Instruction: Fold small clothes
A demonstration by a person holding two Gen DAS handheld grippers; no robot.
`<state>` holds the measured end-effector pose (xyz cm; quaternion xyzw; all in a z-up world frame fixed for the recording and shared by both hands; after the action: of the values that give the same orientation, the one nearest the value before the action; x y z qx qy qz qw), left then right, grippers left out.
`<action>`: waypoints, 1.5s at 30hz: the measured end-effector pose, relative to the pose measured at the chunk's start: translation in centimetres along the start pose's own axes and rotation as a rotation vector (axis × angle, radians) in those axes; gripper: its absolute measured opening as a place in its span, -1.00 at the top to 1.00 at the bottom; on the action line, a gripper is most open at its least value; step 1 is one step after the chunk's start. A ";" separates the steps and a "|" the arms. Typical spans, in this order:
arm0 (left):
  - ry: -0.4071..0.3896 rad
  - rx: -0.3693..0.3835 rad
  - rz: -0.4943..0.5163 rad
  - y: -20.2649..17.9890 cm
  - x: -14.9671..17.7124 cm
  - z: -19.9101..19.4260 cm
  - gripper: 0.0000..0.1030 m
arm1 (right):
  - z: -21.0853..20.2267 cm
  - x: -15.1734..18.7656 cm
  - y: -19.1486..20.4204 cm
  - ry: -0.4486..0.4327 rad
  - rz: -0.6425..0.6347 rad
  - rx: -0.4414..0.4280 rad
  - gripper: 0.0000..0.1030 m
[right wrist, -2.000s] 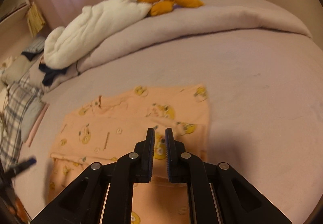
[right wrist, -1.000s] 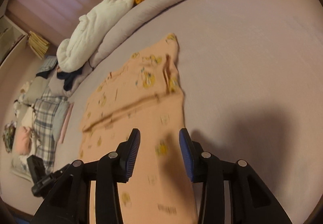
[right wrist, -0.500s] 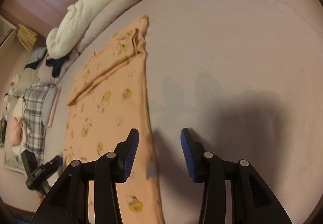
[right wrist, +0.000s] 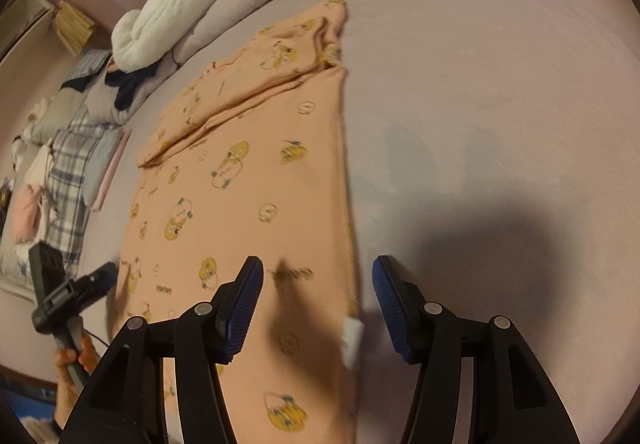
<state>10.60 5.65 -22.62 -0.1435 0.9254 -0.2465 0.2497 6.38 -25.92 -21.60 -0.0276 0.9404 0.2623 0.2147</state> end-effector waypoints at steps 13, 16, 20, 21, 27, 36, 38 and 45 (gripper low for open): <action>0.026 0.045 -0.001 -0.8 -2.6 2.2 -0.24 | 1.8 -1.8 1.1 -0.014 0.030 -0.125 -0.12; 0.031 0.078 -0.006 -0.8 -2.0 1.8 -0.23 | 1.4 -1.2 1.1 -0.004 0.042 -0.159 -0.12; 0.034 0.124 -0.021 -0.7 -0.9 1.0 -0.23 | 0.7 0.1 1.1 0.018 0.065 -0.213 -0.11; 0.036 0.133 -0.024 -0.7 -0.6 0.8 -0.23 | 0.6 0.4 1.0 0.023 0.070 -0.224 -0.11; 0.054 0.202 -0.040 -0.9 2.0 -0.5 -0.23 | -0.4 2.3 1.2 0.062 0.090 -0.265 -0.11; 0.055 0.286 -0.114 -0.5 4.6 -2.3 -0.19 | -1.3 5.3 2.0 0.117 0.098 -0.311 -0.11; 0.054 0.287 -0.115 -0.6 5.1 -2.6 -0.18 | -1.5 5.9 2.3 0.130 0.089 -0.313 -0.11; 0.065 0.250 -0.087 -0.8 7.0 -3.2 -0.01 | -1.9 7.8 2.9 0.162 0.072 -0.319 -0.11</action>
<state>3.14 3.47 -22.50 -0.1431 0.8880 -0.3749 0.2246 -1.93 -23.93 -22.01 -0.0486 0.9015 0.4123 0.1219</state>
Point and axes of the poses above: each gripper's, at about its wrist camera, not at the fingertips, and z roughly the way its jaws point, y to its left, x to its underside, the point moved 9 cm from there along z, roughly the way its jaws point
